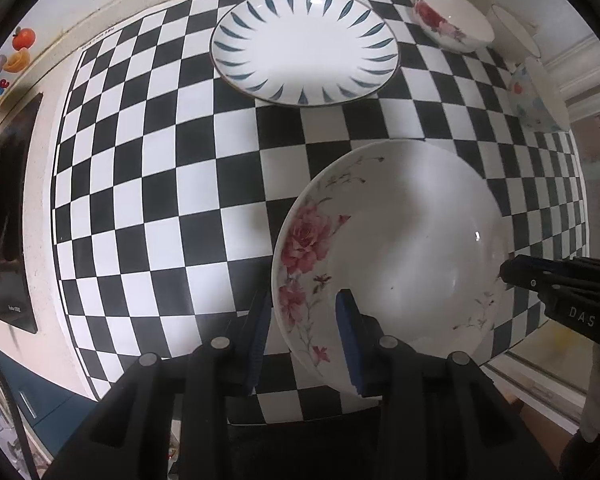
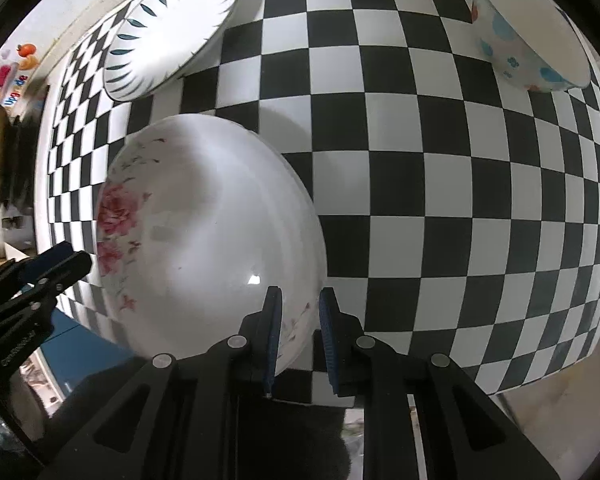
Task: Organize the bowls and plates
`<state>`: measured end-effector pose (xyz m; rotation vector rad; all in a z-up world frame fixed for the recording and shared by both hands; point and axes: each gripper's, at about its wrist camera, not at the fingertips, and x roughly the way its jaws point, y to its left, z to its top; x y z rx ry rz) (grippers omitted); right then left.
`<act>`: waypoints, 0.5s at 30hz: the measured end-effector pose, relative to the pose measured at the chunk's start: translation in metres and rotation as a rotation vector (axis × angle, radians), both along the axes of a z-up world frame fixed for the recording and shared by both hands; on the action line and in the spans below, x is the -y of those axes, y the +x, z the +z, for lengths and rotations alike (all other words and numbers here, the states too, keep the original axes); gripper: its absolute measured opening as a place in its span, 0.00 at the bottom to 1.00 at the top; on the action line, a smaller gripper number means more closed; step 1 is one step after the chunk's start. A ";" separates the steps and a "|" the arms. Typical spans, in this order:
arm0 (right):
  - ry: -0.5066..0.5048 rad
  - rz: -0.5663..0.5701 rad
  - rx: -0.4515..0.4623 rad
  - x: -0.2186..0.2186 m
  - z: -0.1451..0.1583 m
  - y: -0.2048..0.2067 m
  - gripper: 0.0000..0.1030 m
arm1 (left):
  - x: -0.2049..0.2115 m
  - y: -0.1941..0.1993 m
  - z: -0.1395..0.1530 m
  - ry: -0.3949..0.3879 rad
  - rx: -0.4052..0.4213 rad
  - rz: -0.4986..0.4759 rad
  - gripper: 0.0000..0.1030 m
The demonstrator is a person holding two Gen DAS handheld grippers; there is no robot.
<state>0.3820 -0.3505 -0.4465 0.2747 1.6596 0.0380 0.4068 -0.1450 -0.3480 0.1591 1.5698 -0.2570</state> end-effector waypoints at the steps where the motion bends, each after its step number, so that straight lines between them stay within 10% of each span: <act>1: -0.007 0.006 0.006 -0.001 0.003 0.000 0.22 | 0.000 0.002 0.003 -0.005 -0.001 0.000 0.30; 15: 0.019 -0.004 0.111 0.008 0.043 0.051 0.22 | -0.009 0.060 0.043 -0.087 0.084 0.035 0.35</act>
